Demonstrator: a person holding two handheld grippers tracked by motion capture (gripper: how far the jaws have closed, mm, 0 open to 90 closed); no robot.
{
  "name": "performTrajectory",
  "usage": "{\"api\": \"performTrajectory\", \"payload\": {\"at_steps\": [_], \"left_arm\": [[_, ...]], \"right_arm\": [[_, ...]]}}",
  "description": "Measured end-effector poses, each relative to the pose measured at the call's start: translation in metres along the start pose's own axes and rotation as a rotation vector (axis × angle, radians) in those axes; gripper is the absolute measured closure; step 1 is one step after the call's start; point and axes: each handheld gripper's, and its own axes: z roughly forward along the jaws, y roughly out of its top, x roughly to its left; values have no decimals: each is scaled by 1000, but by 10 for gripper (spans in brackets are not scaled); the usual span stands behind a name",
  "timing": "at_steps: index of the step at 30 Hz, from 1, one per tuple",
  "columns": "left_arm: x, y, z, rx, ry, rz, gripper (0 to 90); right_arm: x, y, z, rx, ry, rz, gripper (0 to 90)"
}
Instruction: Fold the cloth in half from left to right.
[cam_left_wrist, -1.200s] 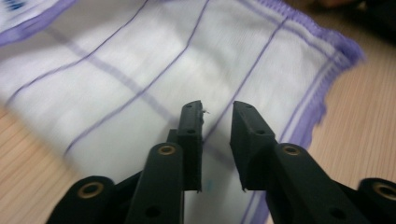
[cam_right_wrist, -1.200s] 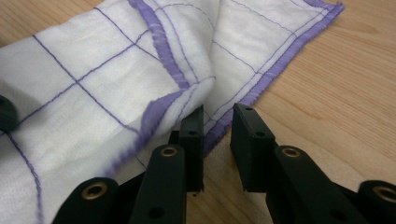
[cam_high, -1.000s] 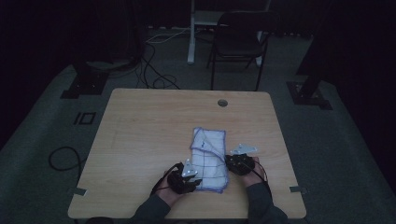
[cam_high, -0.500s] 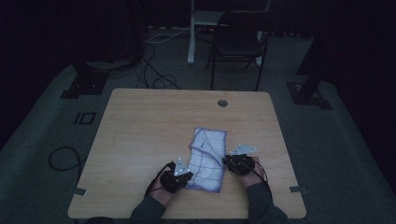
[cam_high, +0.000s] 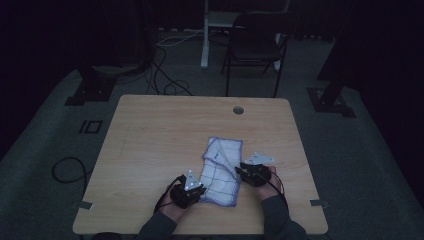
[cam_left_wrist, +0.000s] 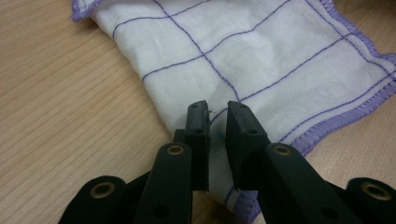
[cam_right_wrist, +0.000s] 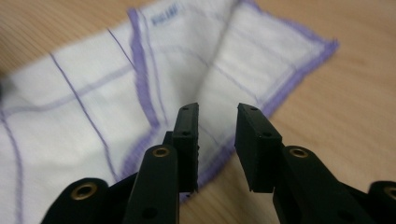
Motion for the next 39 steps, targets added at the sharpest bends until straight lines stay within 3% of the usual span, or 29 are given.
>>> {"api": "performTrajectory", "payload": {"at_steps": [6,10,13,17,23,25,29,35,39], "left_arm": [[0,-2,0,-11,-4,-8,786],[0,-2,0,-13,-3,-10,783],[0,-1,0,-11,-6,-12,773],[2,0,-1,-17,-11,-15,731],[8,9,-1,-47,17,-22,699],[13,13,1,-56,28,-26,697],[20,18,8,-53,38,-42,698],[22,17,15,-19,43,-43,699],[22,17,16,-2,45,-43,727]], "right_arm": [[9,18,3,-71,30,-29,626],[16,28,16,-65,56,-58,599],[21,33,28,-19,73,-74,546],[32,39,36,-1,55,-133,459],[42,49,47,15,25,-196,386],[44,52,49,7,12,-220,392],[48,58,53,-14,58,-237,495],[46,60,72,57,40,-239,448],[45,61,76,80,7,-269,623]]}}
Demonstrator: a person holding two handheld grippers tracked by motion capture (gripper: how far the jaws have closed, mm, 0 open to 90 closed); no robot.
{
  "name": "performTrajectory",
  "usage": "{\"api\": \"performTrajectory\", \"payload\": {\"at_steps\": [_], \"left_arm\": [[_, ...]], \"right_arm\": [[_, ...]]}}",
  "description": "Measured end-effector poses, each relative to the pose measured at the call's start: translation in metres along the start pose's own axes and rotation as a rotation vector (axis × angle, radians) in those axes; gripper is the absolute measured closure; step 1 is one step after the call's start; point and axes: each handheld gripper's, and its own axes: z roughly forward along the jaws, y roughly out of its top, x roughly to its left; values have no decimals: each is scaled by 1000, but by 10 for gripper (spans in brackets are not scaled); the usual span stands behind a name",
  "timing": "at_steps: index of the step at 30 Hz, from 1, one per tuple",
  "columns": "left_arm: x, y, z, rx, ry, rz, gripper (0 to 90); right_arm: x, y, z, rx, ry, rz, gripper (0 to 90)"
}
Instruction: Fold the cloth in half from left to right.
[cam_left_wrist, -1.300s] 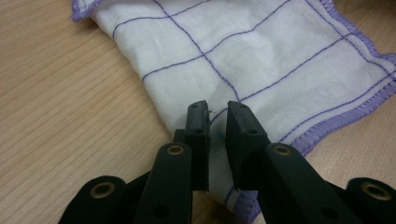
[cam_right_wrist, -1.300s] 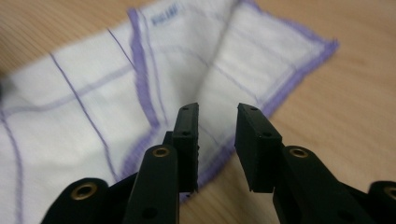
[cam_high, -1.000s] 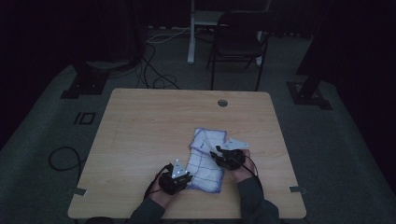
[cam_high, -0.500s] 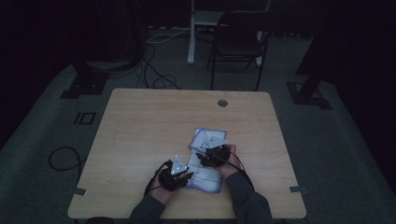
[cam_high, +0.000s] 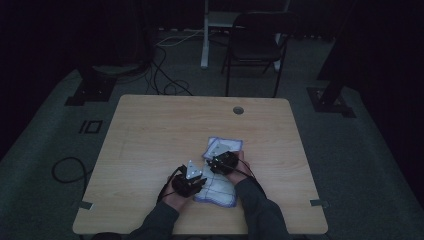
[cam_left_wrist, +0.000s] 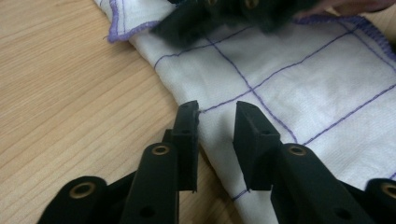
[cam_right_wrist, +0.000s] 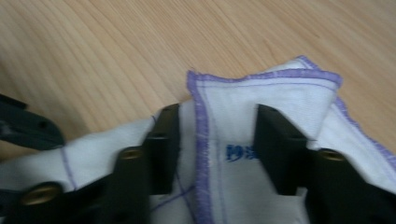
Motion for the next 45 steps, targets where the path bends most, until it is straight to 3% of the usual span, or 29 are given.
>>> {"api": "performTrajectory", "payload": {"at_steps": [7,11,17,22,27,32,37,45], "left_arm": [[-2,0,0,-2,-1,2,841],[-3,0,-2,-4,6,3,870],[-1,0,-3,-8,-2,-1,854],[6,10,-2,-32,7,-22,772],[16,34,13,-38,23,-33,721],[28,59,37,-8,62,-28,690],[37,67,56,23,79,-46,683],[47,67,61,37,99,-99,891]], "right_arm": [[-28,-6,-9,-43,6,146,832],[-56,-17,-16,-80,13,274,853],[-85,-36,-23,-104,15,400,851],[-94,-44,-25,-105,15,436,848],[-96,-48,-22,-101,26,451,842],[-97,-52,-18,-87,44,464,776],[-97,-56,-12,-60,65,469,718],[-96,-59,-8,-44,77,459,694]]}}
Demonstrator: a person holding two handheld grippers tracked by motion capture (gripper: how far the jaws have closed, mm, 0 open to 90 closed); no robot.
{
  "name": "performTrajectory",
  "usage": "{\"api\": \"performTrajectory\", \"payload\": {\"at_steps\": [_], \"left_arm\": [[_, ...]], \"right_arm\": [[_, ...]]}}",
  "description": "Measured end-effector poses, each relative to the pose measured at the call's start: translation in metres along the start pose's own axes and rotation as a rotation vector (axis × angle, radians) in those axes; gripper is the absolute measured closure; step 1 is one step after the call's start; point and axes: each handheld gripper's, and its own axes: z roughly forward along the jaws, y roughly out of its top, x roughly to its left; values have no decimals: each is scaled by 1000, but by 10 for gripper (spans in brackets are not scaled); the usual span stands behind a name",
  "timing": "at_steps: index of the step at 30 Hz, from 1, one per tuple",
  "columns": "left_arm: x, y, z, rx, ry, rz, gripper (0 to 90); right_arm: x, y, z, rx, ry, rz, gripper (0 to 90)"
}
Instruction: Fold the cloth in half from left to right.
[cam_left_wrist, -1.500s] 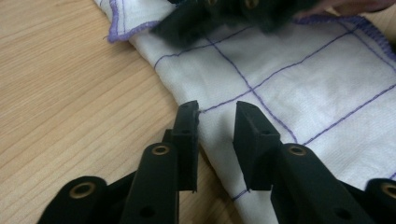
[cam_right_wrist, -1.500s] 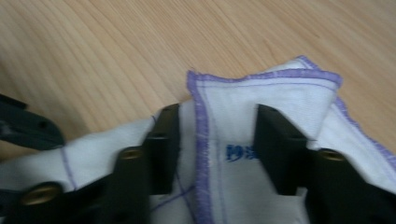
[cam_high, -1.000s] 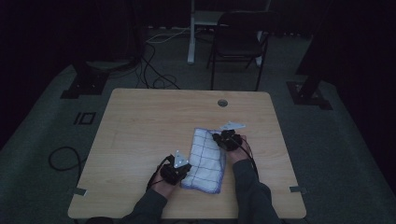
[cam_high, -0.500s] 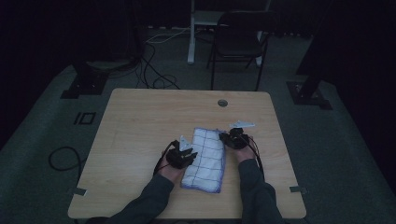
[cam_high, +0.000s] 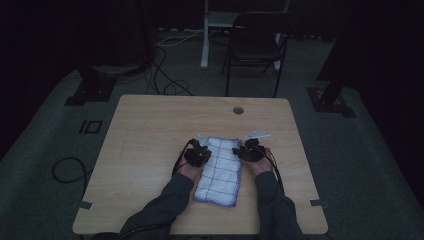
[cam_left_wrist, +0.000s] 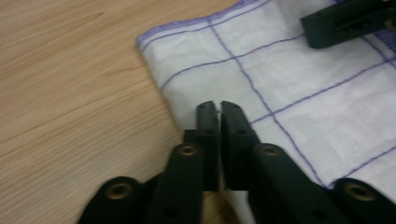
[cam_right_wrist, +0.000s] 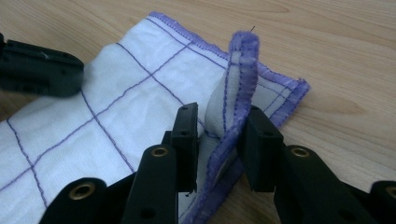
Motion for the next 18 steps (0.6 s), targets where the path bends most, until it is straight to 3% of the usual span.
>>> {"api": "performTrajectory", "payload": {"at_steps": [3,6,9,12,18], "left_arm": [[1,0,-1,8,34,-2,900],[10,-3,-3,2,61,-48,900],[16,-6,-3,18,76,-67,900],[17,-5,-2,-19,35,-68,844],[8,4,6,-35,8,-37,730]], "right_arm": [[-1,0,0,-2,4,7,689],[-1,0,0,-3,0,13,685],[-2,0,-1,-5,-19,17,680],[-3,0,-1,-8,-14,29,680],[-4,0,-1,-6,-2,29,671]]}}
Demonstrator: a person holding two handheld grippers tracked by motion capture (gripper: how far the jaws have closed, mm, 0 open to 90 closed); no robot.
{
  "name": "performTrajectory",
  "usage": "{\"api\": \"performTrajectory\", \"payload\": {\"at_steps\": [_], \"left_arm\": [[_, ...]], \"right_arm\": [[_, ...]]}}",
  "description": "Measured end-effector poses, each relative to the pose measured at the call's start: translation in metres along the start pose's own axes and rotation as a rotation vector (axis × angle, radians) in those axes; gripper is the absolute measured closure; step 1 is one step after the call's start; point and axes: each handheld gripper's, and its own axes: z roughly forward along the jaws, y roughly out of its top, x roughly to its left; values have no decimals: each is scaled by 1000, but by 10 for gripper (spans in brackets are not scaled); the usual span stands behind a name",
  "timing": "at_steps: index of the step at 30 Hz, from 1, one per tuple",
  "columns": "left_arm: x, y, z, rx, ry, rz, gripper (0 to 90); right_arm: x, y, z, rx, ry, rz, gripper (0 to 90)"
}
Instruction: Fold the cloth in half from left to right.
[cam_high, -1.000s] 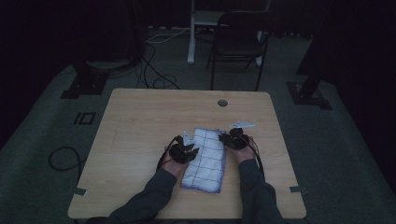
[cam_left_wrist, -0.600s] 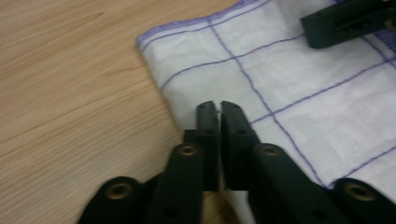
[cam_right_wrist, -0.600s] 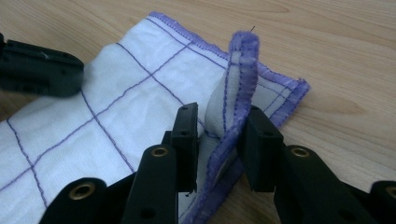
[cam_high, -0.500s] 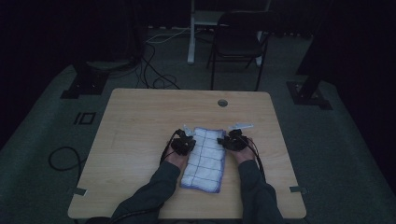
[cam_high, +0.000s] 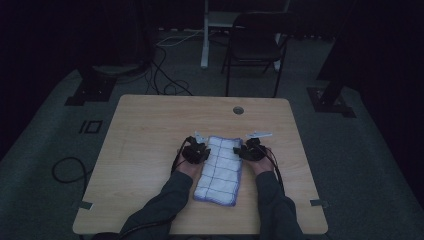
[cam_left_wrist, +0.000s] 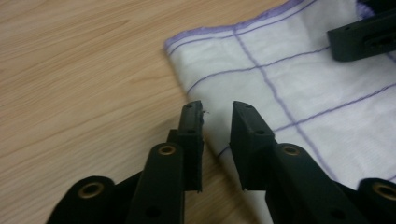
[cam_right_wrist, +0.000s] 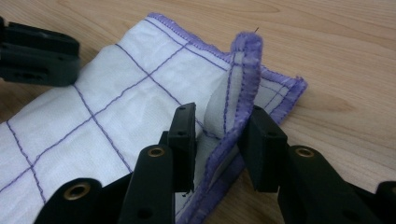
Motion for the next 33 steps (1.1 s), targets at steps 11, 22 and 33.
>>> {"api": "performTrajectory", "payload": {"at_steps": [11,22,33], "left_arm": [[0,9,13,19,-6,-8,857],[13,-2,4,-7,-25,-130,882],[24,-5,-4,-40,-20,-173,767]], "right_arm": [[-2,0,0,1,13,-4,666],[-8,0,-1,-10,-33,21,654],[-10,3,-2,-15,-130,29,642]]}}
